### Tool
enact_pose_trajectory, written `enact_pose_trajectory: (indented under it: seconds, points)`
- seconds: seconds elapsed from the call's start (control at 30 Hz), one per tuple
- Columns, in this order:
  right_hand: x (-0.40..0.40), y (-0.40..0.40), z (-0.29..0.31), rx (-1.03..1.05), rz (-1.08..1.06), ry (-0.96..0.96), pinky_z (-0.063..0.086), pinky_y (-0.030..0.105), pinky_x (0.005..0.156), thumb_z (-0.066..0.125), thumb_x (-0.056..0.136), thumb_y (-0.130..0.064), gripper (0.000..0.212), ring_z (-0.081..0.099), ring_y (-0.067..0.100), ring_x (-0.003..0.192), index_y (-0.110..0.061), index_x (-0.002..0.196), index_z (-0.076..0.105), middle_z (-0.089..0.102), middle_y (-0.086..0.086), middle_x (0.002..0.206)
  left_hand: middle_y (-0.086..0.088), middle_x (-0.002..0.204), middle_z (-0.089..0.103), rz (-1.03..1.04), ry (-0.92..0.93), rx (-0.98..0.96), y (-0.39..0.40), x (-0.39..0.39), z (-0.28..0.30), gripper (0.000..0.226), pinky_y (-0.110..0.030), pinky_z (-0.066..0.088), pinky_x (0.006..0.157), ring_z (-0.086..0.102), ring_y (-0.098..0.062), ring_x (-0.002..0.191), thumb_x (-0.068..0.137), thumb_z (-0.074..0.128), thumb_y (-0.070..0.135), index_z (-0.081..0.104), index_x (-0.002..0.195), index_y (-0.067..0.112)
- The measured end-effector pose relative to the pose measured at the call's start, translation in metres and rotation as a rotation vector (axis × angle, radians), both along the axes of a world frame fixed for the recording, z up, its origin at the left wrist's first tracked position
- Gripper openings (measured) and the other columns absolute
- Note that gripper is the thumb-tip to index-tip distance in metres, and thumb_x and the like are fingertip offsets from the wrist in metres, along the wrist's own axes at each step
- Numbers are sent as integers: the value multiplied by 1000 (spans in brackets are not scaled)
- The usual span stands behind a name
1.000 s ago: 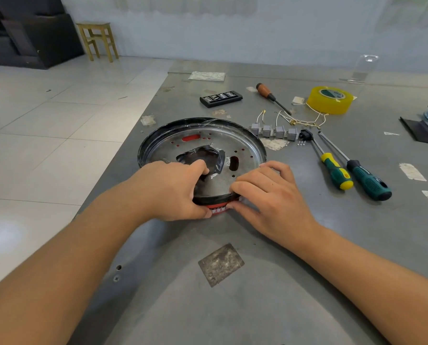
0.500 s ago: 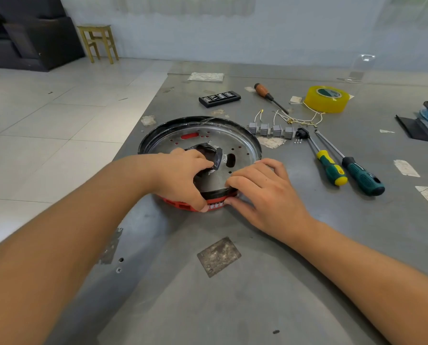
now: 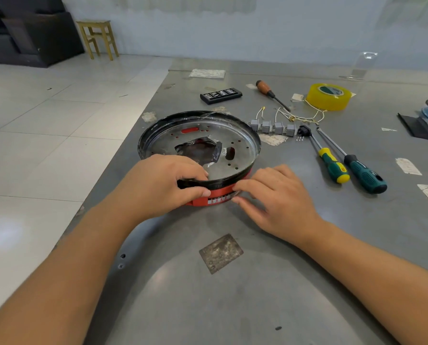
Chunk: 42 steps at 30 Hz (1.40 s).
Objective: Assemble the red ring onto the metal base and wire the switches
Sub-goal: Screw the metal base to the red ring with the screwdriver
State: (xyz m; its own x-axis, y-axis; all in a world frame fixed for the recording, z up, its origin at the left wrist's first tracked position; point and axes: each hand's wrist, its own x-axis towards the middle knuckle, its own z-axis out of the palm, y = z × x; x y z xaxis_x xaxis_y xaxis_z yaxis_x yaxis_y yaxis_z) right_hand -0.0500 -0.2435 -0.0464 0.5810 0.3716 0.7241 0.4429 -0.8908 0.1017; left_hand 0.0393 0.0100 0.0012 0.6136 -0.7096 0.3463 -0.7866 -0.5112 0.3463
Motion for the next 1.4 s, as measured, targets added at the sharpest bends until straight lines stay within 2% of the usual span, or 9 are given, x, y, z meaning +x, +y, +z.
enact_pose_trajectory:
  seconds: [0.1,0.3,0.5,0.73,0.87,1.07,1.2,1.3,1.4]
  points:
    - [2,2,0,-23,-22,12,41,35,72,66,100,-34,18,61,19,74,-20,102,76,67,-4,86,17,107,79,-30,-42,-73,1,-2,-4,27,-41,59,82,73,-7,100,91,69,44,83,107,28]
    - [4,3,-2,-26,-91,-33,43,36,71,62,102,-34,23,63,18,73,-20,112,76,69,-6,87,17,97,78,-18,-82,-125,4,1,-9,26,-48,54,84,71,-8,88,95,70,43,81,113,27]
    - [5,4,-1,-40,-81,115,41,33,72,63,100,-34,20,65,18,77,-21,111,74,70,-5,89,21,99,76,38,-120,-122,5,-5,-10,25,-49,43,96,69,-6,104,95,66,47,79,112,34]
    - [-7,-1,3,-3,-2,187,43,32,71,62,101,-31,18,65,19,76,-18,102,74,70,-4,88,17,98,78,-39,-89,-107,8,-13,0,23,-53,50,83,71,-14,95,93,69,42,81,109,32]
    - [-13,-3,10,10,31,246,47,34,73,61,101,-32,19,67,17,82,-19,102,74,72,-5,93,16,97,77,-52,-117,-87,10,-21,-2,28,-52,49,80,71,-15,95,93,65,48,82,108,32]
    - [-27,2,10,1,35,258,40,26,71,63,99,-32,16,63,14,74,-20,100,75,69,-8,86,14,95,77,-84,-174,-100,14,-34,-10,31,-49,51,73,71,-15,93,94,61,49,82,107,29]
    - [-35,-2,10,-50,79,164,48,35,68,63,100,-31,19,64,17,73,-16,104,74,70,-4,87,14,98,78,-75,-266,-105,10,-40,-17,24,-45,51,70,73,-15,96,95,67,43,81,106,26]
    - [-39,-1,9,-66,142,86,45,36,65,65,98,-32,20,58,21,69,-16,109,62,66,0,83,15,102,78,-96,-308,-118,9,-43,-22,21,-43,51,70,72,-13,98,97,67,42,80,105,27]
    - [-35,0,10,10,148,-2,42,36,75,70,92,-32,29,57,24,84,-14,110,56,64,6,100,13,108,78,-129,-348,-118,10,-43,-26,22,-41,50,72,71,-13,100,99,67,42,80,107,26]
